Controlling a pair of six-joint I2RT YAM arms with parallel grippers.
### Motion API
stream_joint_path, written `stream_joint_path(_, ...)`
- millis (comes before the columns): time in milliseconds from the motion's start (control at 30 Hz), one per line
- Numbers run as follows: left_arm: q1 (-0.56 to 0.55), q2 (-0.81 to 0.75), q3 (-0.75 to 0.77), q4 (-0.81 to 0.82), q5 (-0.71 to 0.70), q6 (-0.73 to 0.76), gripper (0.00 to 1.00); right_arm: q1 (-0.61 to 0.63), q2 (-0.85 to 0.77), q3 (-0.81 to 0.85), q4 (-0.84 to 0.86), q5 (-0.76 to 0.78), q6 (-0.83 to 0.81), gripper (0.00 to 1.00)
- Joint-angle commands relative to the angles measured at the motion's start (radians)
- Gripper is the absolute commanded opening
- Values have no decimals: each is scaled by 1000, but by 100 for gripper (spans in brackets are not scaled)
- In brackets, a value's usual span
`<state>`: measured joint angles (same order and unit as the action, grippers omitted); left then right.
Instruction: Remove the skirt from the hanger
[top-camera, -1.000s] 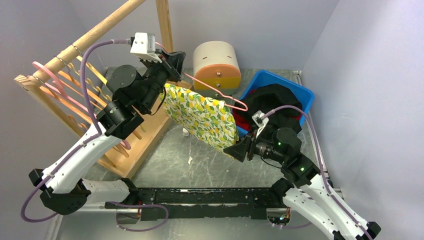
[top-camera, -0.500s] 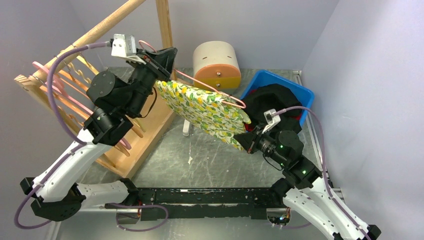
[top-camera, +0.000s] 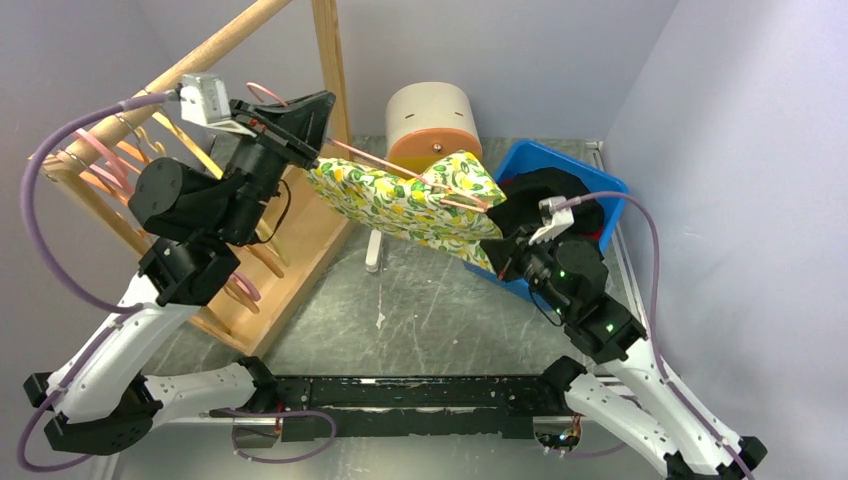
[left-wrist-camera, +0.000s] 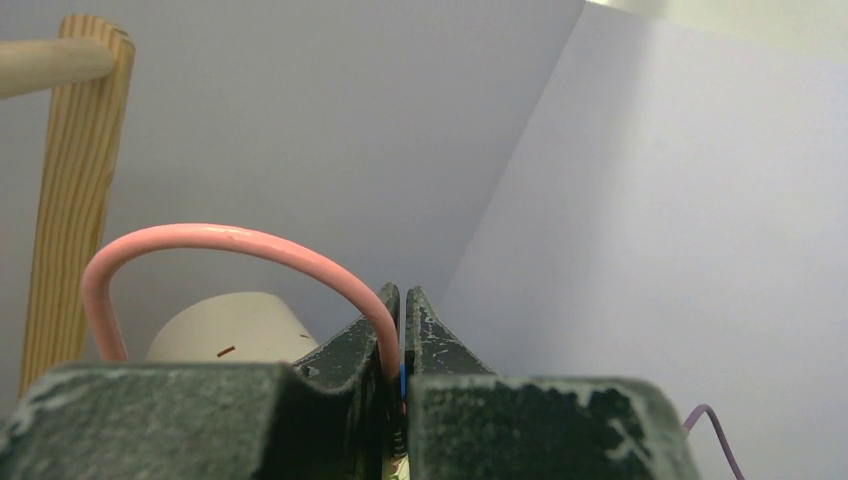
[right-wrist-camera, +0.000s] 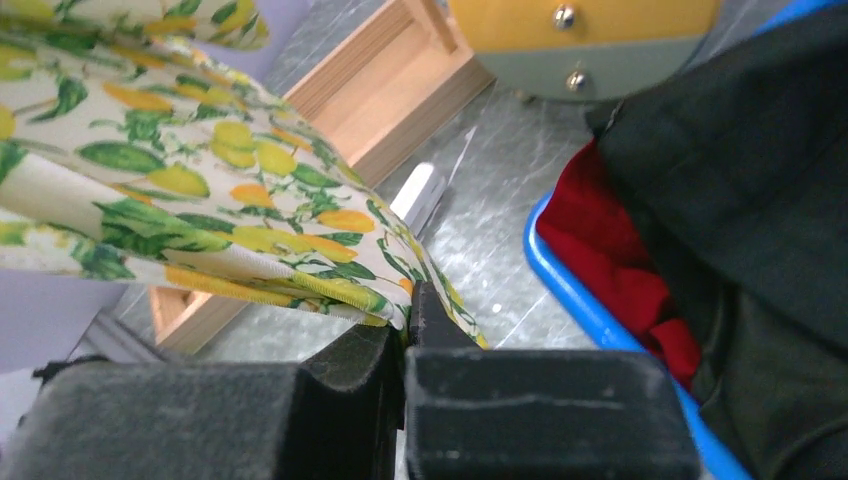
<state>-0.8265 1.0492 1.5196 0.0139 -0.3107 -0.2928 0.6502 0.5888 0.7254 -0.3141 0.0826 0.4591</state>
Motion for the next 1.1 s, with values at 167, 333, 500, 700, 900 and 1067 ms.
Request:
stream_joint_path(167, -2, -74, 53, 68, 19, -20, 7, -25, 237, 171, 50, 165, -209, 0)
stream_joint_path(333, -2, -108, 25, 76, 15, -8, 7, -76, 313, 197, 95, 127, -230, 0)
stream_joint_path(500, -2, -104, 55, 38, 27, 15, 7, -153, 369, 262, 64, 27, -215, 0)
stream_joint_path(700, -3, -140, 0, 66, 20, 15, 7, -193, 401, 320, 69, 18, -223, 0)
stream_joint_path(900, -2, -154, -7, 51, 17, 18, 7, -222, 447, 325, 60, 4, -208, 0)
stream_joint_path(1067, -2, -172, -28, 54, 0, 20, 7, -284, 456, 294, 57, -14, -171, 0)
